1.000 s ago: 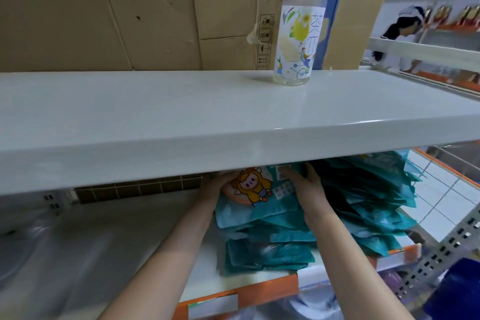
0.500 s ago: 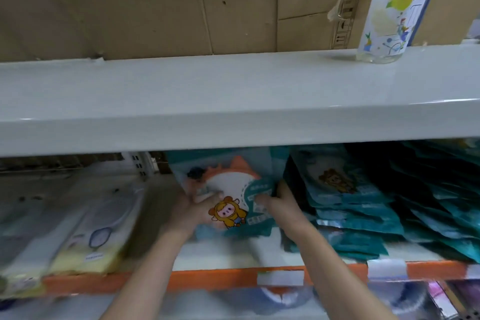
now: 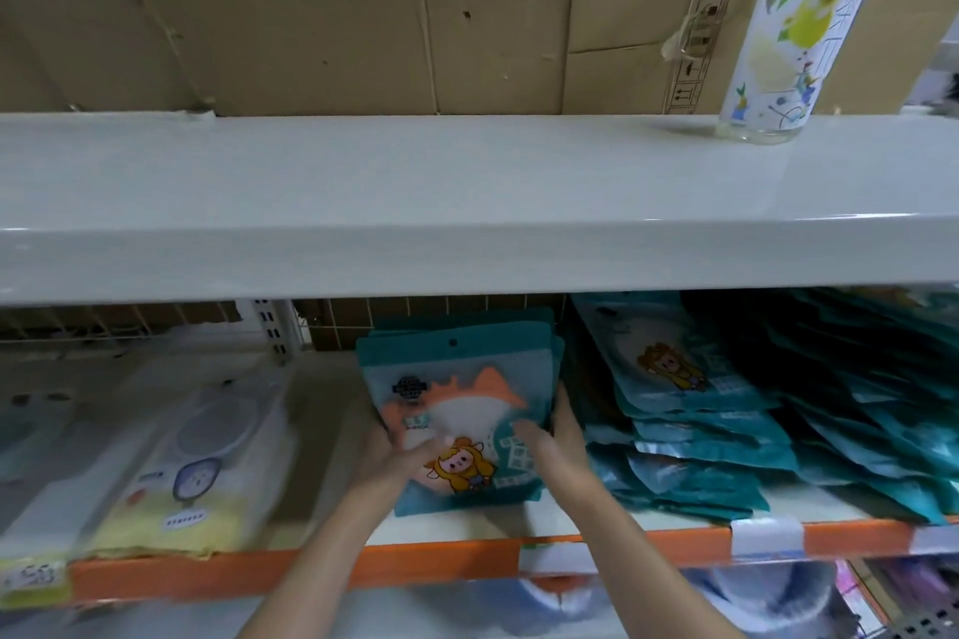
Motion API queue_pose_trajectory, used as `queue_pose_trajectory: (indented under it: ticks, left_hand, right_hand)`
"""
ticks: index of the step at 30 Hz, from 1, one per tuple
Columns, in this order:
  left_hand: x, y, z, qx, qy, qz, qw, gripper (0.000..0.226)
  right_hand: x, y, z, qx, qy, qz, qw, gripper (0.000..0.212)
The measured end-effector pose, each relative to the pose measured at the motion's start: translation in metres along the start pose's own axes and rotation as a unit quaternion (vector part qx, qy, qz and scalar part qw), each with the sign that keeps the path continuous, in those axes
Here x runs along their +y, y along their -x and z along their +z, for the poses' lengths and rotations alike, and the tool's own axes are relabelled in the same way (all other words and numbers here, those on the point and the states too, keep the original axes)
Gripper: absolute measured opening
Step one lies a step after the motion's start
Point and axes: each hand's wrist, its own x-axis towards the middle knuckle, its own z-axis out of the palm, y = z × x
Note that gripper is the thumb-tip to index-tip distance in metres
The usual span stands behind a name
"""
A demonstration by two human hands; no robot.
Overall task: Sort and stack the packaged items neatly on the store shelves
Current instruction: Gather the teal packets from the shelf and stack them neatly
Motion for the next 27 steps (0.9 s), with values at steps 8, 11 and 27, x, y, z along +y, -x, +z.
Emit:
queue_pose_trajectory:
  ticks: [8, 11, 27]
  left_hand:
    - [0.005, -0.017, -0.014, 0.035, -0.058, -0.035, 0.997, 0.028]
    - [-0.004, -0.021, -0.025, 0.055, -0.108, -0.11, 0.987, 0.079]
    - [-0.001, -0.041, 0.011, 0.122, -0.465, -0.014, 0.877, 0.096]
  right_hand:
    - [0.007, -0.019, 0.012, -0.03, 0.1, 0.052, 0.993, 0.055]
    - [0.015, -0.024, 0.025, -0.022, 0.163, 0.081, 0.983, 0.05]
    - [-0.007, -0.015, -0.013, -0.017, 0.231, 0.06, 0.971, 0.052]
